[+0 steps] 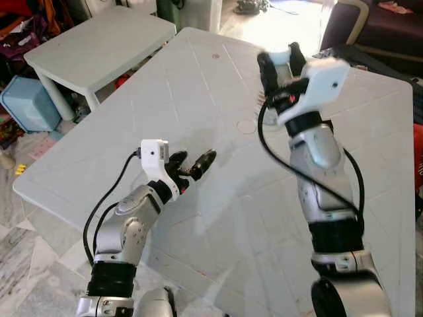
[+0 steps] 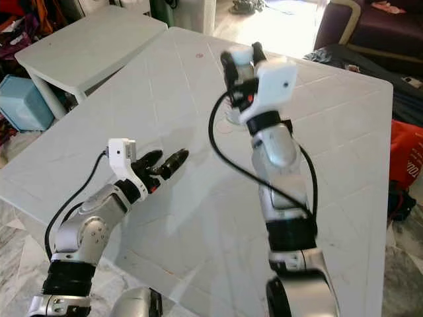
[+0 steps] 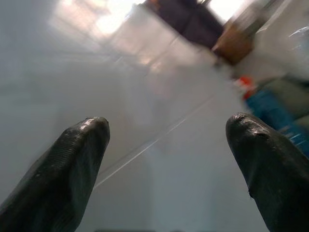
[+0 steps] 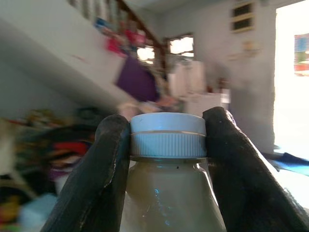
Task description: Restocking fridge
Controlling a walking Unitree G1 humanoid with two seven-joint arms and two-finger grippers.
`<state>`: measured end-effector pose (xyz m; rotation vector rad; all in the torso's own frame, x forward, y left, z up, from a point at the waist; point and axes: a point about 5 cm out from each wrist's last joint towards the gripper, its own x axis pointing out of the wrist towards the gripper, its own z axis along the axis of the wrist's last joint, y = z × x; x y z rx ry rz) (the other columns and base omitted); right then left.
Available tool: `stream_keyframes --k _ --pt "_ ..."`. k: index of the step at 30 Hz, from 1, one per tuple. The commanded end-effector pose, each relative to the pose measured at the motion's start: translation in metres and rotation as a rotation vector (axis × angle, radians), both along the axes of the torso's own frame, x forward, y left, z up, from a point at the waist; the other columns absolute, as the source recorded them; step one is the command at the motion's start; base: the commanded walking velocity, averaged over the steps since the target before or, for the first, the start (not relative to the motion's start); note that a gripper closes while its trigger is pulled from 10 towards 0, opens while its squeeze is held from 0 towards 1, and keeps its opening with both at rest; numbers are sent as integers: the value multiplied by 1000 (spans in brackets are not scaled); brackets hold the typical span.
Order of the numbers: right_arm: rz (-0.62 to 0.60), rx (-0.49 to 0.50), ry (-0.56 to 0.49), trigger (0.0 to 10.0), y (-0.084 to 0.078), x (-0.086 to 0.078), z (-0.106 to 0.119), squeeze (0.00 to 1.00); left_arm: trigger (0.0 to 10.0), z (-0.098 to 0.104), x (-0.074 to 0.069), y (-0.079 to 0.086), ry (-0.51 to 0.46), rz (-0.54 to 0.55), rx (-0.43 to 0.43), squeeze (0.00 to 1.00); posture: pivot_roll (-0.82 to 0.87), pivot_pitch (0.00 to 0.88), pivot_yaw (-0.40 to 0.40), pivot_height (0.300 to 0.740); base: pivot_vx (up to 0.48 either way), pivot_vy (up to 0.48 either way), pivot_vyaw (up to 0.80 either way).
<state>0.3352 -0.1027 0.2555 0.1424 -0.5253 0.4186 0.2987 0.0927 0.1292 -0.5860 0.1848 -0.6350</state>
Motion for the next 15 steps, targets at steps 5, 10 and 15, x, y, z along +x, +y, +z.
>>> stream_keyframes --k 5,10,15 --pt "169 -61 26 10000 14 -12 -12 0 10000 18 1 2 -62 -24 -58 0 -12 74 -17 740 0 0 0" --pt "174 -84 52 10000 8 -16 -22 0 10000 16 -2 9 -75 -32 -35 0 -21 79 -16 740 0 0 0" --pt "256 -45 122 10000 5 -18 -29 0 10000 24 -5 15 -155 -78 -46 1000 -22 79 -17 740 0 0 0"
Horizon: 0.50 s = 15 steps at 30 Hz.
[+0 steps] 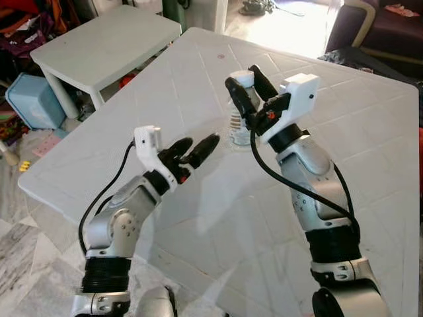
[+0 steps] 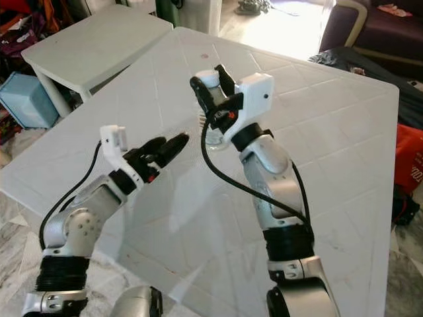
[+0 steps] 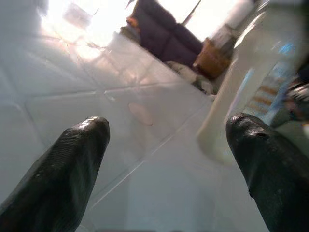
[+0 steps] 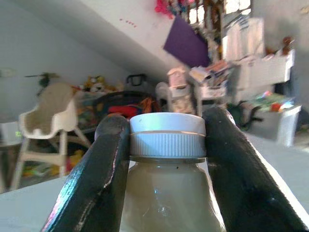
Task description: Restocking fridge
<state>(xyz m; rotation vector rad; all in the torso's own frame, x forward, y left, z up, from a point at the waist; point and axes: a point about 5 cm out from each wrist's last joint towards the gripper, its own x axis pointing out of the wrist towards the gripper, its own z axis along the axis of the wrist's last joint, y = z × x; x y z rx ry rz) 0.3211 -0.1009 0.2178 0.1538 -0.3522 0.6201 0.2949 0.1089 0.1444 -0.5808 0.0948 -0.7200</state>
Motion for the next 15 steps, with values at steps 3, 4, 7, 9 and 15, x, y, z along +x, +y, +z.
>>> stream_keyframes --k 3,4,7,9,15 --pt "94 51 -6 10000 5 -5 9 0 10000 11 -3 -5 -67 -57 -17 1000 -22 79 -17 740 0 0 0" --pt "116 56 -1 10000 6 -6 10 0 10000 12 -5 -9 -75 -86 -19 1000 -22 79 -17 740 0 0 0" --pt "175 57 7 10000 10 -8 11 0 10000 15 -11 -18 -98 -171 -16 1000 -24 78 -23 740 0 0 0" --pt "204 51 11 10000 11 -9 11 0 10000 16 -14 -21 -116 -209 -4 1000 -24 78 -23 740 0 0 0" --pt "289 74 47 10000 14 -12 11 0 10000 16 -24 -22 -142 -315 27 0 -24 77 -24 740 0 0 0"
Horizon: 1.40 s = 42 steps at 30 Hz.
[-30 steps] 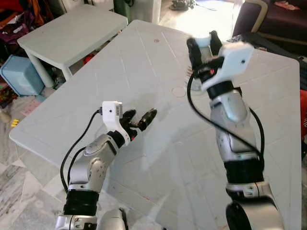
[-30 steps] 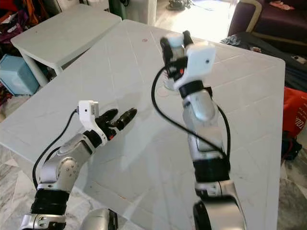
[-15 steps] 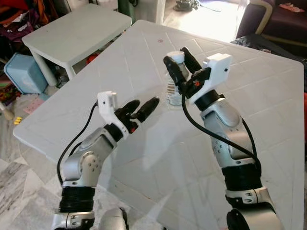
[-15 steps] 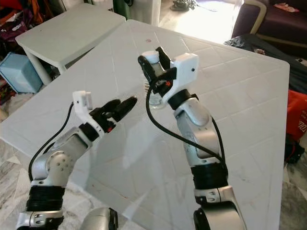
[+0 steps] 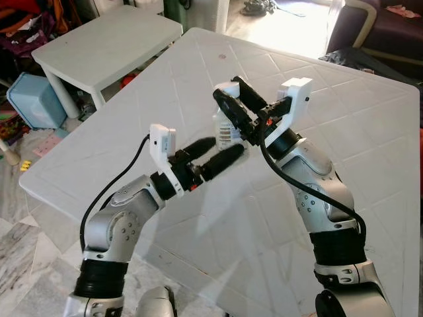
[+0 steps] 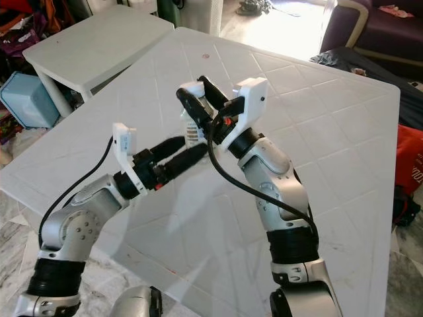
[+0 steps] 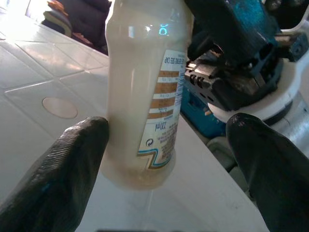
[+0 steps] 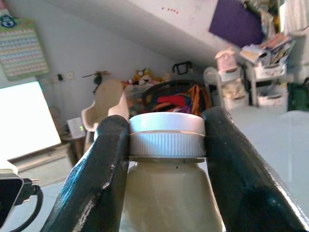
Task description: Restocking fridge
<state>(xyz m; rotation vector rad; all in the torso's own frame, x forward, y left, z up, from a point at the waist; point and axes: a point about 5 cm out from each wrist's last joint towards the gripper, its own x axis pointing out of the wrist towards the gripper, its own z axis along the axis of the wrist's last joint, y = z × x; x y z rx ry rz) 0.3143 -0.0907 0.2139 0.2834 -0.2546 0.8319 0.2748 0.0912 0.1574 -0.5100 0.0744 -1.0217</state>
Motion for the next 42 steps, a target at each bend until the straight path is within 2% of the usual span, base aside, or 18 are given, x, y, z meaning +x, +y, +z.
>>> stream_keyframes --k 1,6,9,10,12,13,15,18,29,36,42 --pt "72 40 -41 10000 4 -7 16 0 10000 3 -4 -4 -29 -37 6 0 -22 79 -25 740 0 0 0" --pt "146 93 2 10000 6 -11 17 0 10000 3 -6 -6 -35 -56 2 0 -23 79 -25 740 0 0 0" --pt "182 142 29 10000 6 -14 19 0 9647 1 -8 -9 -36 -65 7 0 -26 79 -26 740 0 0 0" --pt "204 170 46 10000 6 -16 20 0 4980 0 -9 -11 -34 -66 5 0 -27 79 -25 740 0 0 0" --pt "220 188 57 10000 6 -17 21 0 4980 -1 -10 -11 -33 -67 2 0 -27 79 -25 740 0 0 0" --pt "236 196 69 10000 6 -18 21 0 2314 -1 -10 -12 -40 -63 4 0 -27 80 -26 740 0 0 0" --pt "258 179 80 10000 7 -21 19 0 0 -1 -9 -12 -54 -59 1 0 -28 80 -26 740 0 0 0" --pt "270 148 97 10000 7 -24 14 0 0 3 -9 -11 -92 -55 -26 0 -28 81 -26 740 0 0 0" --pt "288 78 144 10000 6 -27 4 0 0 -4 -16 -12 -111 -104 30 0 -31 83 -26 740 0 0 0" --pt "284 41 158 10000 3 -28 0 0 0 -6 -18 -15 -117 -121 34 0 -34 86 -30 740 0 0 0" --pt "346 -6 207 10000 -12 -34 -5 0 0 -8 -21 -14 -141 -138 70 0 -36 87 -32 740 0 0 0"
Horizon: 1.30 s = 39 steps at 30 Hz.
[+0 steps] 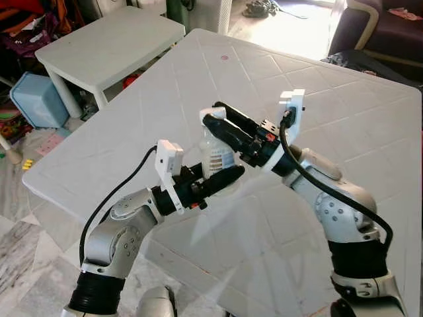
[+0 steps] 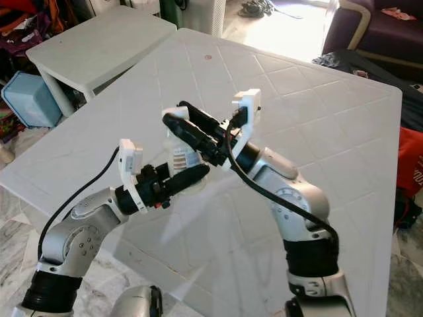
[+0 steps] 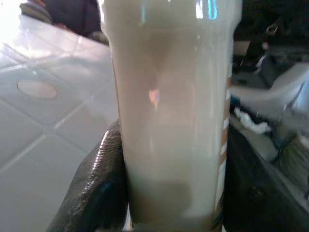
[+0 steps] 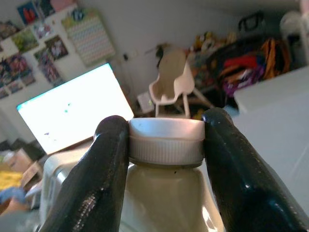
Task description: Restocking fridge
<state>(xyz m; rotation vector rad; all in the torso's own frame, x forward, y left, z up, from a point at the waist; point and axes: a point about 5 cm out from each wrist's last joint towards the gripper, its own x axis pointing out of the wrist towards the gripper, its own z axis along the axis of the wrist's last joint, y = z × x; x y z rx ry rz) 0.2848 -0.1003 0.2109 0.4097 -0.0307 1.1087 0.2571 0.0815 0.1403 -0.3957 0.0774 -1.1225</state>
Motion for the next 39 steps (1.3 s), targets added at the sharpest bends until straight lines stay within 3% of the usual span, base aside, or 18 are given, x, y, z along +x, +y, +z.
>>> stream_keyframes --k 1,2,9,10,11,12,15,23,39 --pt "45 -23 25 10000 -6 -5 -3 0 0 9 -3 -4 -67 -48 -15 0 -38 88 -32 740 0 0 0" --pt "67 -58 34 10000 -13 -8 -5 1000 0 9 -3 -3 -70 -48 -15 0 -45 88 -33 740 0 0 0" --pt "127 -176 21 10000 -36 -12 -4 1000 0 7 -7 -5 -81 -83 -1 0 -58 88 -29 740 0 0 0" --pt "144 -185 20 10000 -38 -13 -4 671 0 7 -7 -6 -81 -87 -3 0 -60 87 -28 740 0 0 0" --pt "169 -195 22 10000 -40 -15 -3 122 0 7 -8 -6 -81 -94 -3 0 -62 88 -25 740 0 0 0" --pt "180 -205 22 10000 -41 -15 -2 0 0 6 -8 -7 -82 -100 0 0 -62 87 -25 740 0 0 0" --pt "193 -268 9 10000 -49 -10 -4 0 0 6 -10 -7 -84 -124 6 0 -63 87 -24 740 0 0 0" --pt "213 -290 -23 10000 -57 4 7 0 0 5 -12 -8 -84 -136 5 0 -59 84 -25 740 0 0 0" --pt "370 -276 -33 10000 -34 17 9 0 0 3 -16 -12 -79 -155 2 0 -52 83 -32 740 0 0 0"
